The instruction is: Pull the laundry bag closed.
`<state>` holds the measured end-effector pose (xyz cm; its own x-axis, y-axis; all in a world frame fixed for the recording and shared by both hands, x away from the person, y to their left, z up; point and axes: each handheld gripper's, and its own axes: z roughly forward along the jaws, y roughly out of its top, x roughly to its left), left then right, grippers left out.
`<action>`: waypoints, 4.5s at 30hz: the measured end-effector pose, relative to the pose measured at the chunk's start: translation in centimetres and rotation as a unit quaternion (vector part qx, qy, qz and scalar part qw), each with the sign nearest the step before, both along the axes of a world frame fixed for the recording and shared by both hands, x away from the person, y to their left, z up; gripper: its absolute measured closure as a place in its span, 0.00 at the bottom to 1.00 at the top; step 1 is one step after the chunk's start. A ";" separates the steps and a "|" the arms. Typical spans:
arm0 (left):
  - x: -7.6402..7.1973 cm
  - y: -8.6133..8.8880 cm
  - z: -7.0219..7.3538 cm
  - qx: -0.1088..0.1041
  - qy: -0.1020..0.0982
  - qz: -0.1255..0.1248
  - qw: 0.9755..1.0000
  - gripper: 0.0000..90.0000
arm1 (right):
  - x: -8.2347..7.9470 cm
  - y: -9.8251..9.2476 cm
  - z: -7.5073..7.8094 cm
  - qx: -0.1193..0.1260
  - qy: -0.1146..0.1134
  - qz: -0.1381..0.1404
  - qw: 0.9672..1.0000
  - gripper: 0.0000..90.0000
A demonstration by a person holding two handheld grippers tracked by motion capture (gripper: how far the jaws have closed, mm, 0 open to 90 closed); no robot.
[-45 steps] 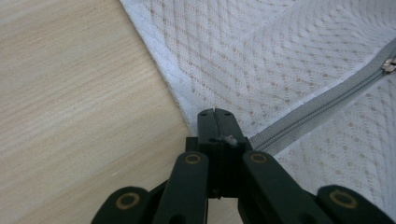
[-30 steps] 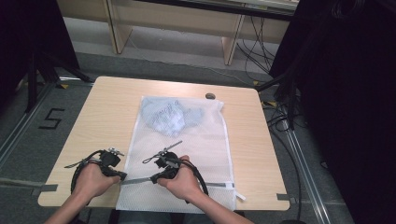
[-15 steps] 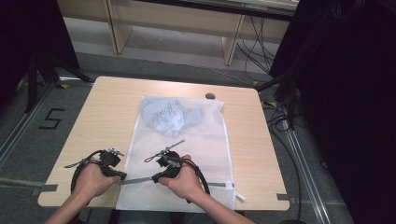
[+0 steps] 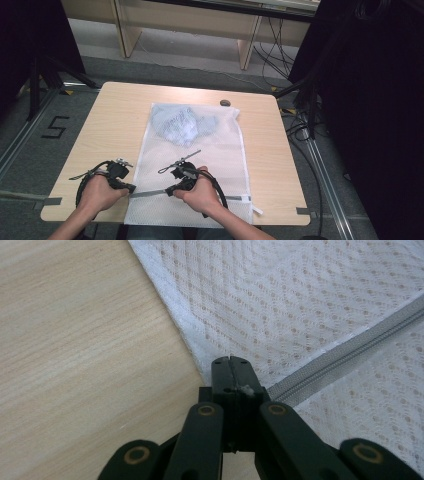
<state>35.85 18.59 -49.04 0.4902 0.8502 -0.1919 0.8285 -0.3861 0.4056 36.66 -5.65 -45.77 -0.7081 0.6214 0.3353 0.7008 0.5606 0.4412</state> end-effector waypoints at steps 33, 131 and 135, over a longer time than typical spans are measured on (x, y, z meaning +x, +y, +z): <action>0.2 0.1 -0.1 0.001 -0.010 -0.016 1.000 1.00 | -0.4 -1.4 0.0 0.018 0.017 -0.018 1.000 0.97; 0.1 0.2 0.0 0.007 -0.009 -0.024 1.000 1.00 | -1.3 -5.9 -0.6 0.024 0.018 -0.048 0.998 0.97; 0.0 0.1 0.0 0.003 -0.005 -0.015 1.000 1.00 | -1.3 -6.1 -0.5 0.022 0.021 -0.049 0.998 0.97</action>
<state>35.89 18.68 -49.04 0.5181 0.8359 -0.1812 0.8118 -0.4139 0.4119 35.31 -11.78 -46.27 -0.6289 0.6712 0.3923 0.7702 0.4688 0.4325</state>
